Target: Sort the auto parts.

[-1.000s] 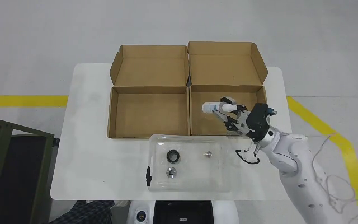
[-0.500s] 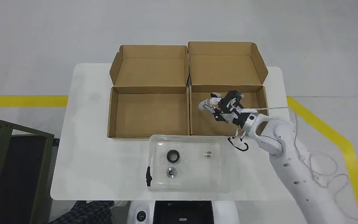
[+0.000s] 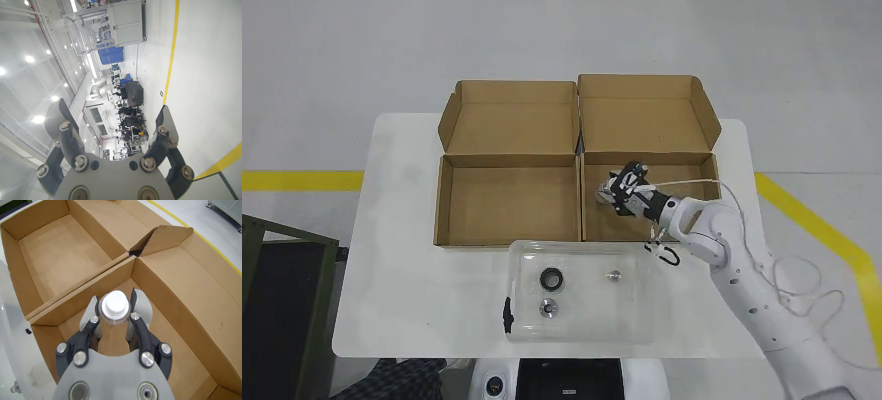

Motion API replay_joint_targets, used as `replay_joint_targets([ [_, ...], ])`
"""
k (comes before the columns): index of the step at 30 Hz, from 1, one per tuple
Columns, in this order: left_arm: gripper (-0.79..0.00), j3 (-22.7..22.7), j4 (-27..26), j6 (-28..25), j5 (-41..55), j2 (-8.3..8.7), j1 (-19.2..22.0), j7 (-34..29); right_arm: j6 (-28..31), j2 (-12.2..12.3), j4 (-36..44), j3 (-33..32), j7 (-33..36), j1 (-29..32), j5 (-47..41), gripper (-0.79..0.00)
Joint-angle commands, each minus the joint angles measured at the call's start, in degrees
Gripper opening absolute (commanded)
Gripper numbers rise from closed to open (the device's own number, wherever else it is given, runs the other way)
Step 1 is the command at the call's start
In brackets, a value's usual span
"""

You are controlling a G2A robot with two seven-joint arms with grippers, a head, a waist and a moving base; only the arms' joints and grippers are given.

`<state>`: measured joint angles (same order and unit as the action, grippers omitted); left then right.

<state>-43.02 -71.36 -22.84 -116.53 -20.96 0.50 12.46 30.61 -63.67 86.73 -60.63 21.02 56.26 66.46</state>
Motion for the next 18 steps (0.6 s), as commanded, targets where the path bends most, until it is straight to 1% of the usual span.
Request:
replay_joint_targets([
  [1,0.0,0.0,0.0,0.0,0.0,0.0,0.0,0.0,-0.1,-0.2,-0.7,0.4,0.2,-0.6,-0.1,0.0],
  [5,0.0,0.0,0.0,0.0,0.0,0.0,0.0,0.0,-0.4,-0.4,-0.5,1.0,0.4,-1.2,0.3,0.0],
  [9,0.0,0.0,0.0,0.0,0.0,0.0,0.0,0.0,-0.3,-0.1,1.8,-0.5,0.1,-0.2,0.3,0.0],
  [13,0.0,0.0,0.0,0.0,0.0,0.0,0.0,0.0,0.7,0.7,6.8,-3.4,0.6,2.5,1.0,0.0],
  [18,0.0,0.0,0.0,0.0,0.0,0.0,0.0,0.0,3.4,1.9,14.8,-8.1,1.2,7.8,1.6,0.0],
])
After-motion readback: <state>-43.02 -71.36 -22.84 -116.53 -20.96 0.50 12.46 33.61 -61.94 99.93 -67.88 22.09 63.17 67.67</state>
